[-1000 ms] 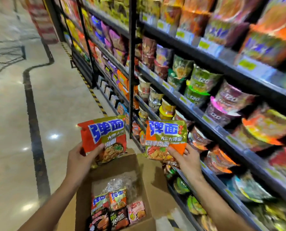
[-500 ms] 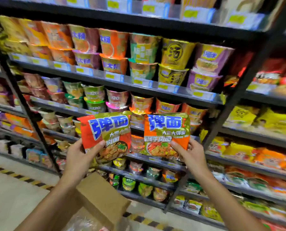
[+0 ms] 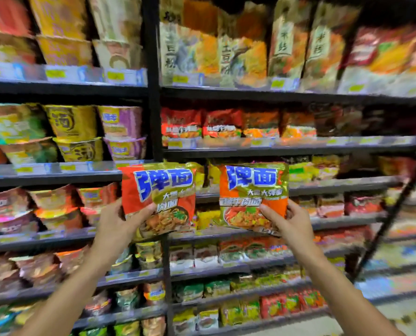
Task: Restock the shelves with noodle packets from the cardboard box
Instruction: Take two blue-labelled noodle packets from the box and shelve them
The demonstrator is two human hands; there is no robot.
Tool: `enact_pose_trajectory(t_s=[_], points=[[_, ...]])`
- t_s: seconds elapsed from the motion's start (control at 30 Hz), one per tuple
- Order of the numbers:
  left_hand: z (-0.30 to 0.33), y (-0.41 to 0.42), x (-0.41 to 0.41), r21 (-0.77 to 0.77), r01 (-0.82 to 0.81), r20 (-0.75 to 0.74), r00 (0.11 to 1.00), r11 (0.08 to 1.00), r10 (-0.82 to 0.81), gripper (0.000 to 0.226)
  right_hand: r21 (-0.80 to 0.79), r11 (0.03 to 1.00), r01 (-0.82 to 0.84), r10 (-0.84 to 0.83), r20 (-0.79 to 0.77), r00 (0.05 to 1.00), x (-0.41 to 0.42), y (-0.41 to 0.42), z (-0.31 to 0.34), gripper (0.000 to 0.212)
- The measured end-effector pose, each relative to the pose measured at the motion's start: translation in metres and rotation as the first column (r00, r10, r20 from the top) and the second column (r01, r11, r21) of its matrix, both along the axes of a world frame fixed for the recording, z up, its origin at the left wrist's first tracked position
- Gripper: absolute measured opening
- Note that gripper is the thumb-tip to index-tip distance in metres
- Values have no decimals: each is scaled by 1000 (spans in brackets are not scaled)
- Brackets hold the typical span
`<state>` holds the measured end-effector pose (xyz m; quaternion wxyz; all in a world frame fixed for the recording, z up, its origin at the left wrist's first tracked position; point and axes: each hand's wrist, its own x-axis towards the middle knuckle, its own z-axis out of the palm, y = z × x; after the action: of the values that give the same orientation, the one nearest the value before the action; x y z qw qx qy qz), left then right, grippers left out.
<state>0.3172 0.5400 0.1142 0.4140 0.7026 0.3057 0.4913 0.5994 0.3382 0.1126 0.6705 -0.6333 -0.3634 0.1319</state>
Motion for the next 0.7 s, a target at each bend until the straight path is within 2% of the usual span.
enact_pose_trajectory(t_s=[0.2,0.37,0.5,0.7], points=[[15,-68,149,90,86,-11,996,992,-85,13,47,993,107,-110,68,992,129,-91,13,16],[23,-100,244,66,146,9,989,987,-146,13,102,983,155,-161,64,985,216,-143,26,16],[29,-108,302,64,186,11,982,980,-187,16,117,979,169,-176,52,983,267,-160,29,15],[44,-96,385,139,234,24,971,962,-240,20,82,974,212,-218,83,972,343,-154,28,19]])
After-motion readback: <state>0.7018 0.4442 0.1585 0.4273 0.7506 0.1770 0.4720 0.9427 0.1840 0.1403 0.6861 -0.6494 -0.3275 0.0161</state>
